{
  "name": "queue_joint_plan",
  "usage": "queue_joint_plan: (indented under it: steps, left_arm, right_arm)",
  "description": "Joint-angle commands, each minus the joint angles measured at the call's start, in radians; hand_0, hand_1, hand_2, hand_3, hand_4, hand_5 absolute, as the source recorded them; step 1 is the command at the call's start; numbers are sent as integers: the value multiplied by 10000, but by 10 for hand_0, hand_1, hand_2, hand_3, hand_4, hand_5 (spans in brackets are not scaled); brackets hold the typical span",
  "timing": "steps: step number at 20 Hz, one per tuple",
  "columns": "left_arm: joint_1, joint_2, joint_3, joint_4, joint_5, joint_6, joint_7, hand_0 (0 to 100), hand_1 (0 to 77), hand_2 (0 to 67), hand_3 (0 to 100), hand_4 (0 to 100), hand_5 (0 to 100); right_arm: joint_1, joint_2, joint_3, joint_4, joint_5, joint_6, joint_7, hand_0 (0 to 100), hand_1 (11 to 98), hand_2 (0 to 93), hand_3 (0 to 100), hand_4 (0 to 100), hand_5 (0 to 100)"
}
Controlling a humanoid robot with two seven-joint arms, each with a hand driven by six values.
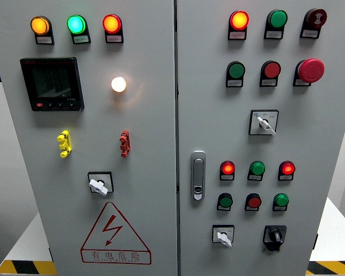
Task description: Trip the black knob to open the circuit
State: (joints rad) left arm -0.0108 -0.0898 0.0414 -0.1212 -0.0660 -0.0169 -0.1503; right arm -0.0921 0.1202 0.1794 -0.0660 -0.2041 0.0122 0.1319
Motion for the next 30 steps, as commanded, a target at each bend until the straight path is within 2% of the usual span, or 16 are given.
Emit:
queue_joint_plan:
  steps: [1,6,8,9,11,15,16,17,19,21,22,23,25,26,27,30]
  left_arm:
    - [1,-7,0,0,0,0,0,0,30,130,213,66,15]
    - [1,9,0,0,0,0,0,0,30,130,213,66,15]
    - [1,9,0,0,0,0,0,0,30,130,213,66,15]
    - [1,9,0,0,0,0,0,0,30,130,213,66,15]
    - [1,9,0,0,0,0,0,0,30,130,213,66,15]
    - [1,8,0,0,0,0,0,0,30,130,213,66,15]
    - [1,9,0,0,0,0,0,0,30,130,213,65,15]
    - [1,9,0,0,0,0,0,0,30,130,213,65,15]
    - [1,9,0,0,0,0,0,0,30,130,213,66,15]
    - [16,9,0,0,0,0,0,0,30,130,213,66,15]
    - [1,9,0,0,0,0,0,0,30,130,213,66,15]
    - [1,-7,0,0,0,0,0,0,30,130,213,66,15]
    - [1,8,0,0,0,0,0,0,30,130,213,66,15]
    - [1,9,0,0,0,0,0,0,30,130,213,66,15]
    - [1,-7,0,0,0,0,0,0,30,130,213,66,15]
    - [1,-7,0,0,0,0,0,0,30,130,213,66,15]
  right_arm:
    - [1,-5,1,-15,1,1,1,274,403,11,134,70,174]
    - [16,-5,46,0,-45,1,1,273,404,11,134,70,174]
    - [123,10,503,46,-304,1,-136,272,404,11,134,70,173]
    - [139,10,978,46,-762,16,-198,272,404,12,135,70,173]
    - [139,10,2570,61,-2430,47,-458,272,405,12,135,71,174]
    - [124,10,6098,122,-6324,93,-1072,269,406,12,137,72,174]
    - [124,10,6698,138,-7063,138,-1149,268,407,12,139,73,174]
    - [139,10,7342,153,-7724,397,-1271,267,408,12,141,74,174]
    - [185,10,8585,199,-8646,796,-1349,266,409,13,142,76,174]
    - [429,-5,8683,93,-8789,982,-1410,266,409,13,144,77,174]
    - [567,-66,8395,1,-8607,998,-1395,266,409,13,144,77,175]
    - [705,-279,7587,-46,-7997,998,-1380,266,409,13,144,77,175]
    - [1027,-510,5592,-93,-5762,967,-1304,266,409,13,142,76,174]
    - [1120,-587,5008,-31,-4901,952,-1288,266,409,13,137,75,174]
    - [1166,-664,4956,15,-4680,982,-1273,266,408,13,135,74,173]
    - [1167,-711,5872,45,-4785,1105,-1288,268,408,12,133,72,170]
